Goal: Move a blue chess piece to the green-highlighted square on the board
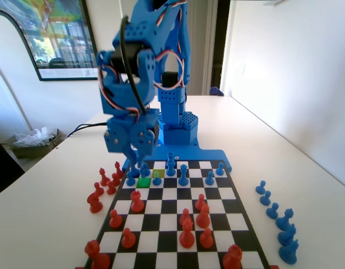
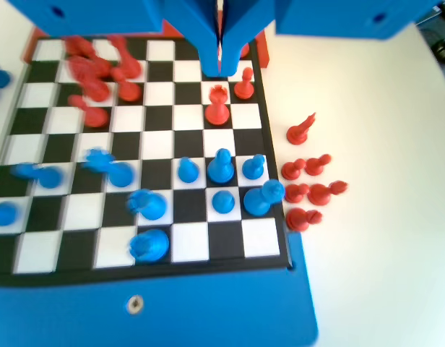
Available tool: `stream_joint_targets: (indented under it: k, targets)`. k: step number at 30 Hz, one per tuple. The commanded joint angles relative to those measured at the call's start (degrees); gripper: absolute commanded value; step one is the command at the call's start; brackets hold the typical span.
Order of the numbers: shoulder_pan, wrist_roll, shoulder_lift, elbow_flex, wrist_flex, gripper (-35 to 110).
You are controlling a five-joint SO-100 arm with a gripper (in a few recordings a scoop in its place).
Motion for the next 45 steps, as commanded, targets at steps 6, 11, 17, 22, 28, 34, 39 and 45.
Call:
stream_joint_targets:
  k: [6,11,17,22,28,34,39,45]
  targets:
    - [-5.80,1.85,23.38,-7.65,15.21,1]
    - [-11.07,4.39,30.23,-14.68,29.71,1]
    - [-15.91,5.54,41.31,-12.22,35.16,1]
    - [-18.81,6.77,48.08,-10.55,38.58,1]
    - [-21.36,7.56,53.09,-4.92,37.09,1]
    - [-21.62,7.56,56.16,-0.44,31.99,1]
    - [-20.65,7.56,58.01,-0.35,31.55,3]
    - [-17.84,7.56,62.93,-0.26,30.41,7]
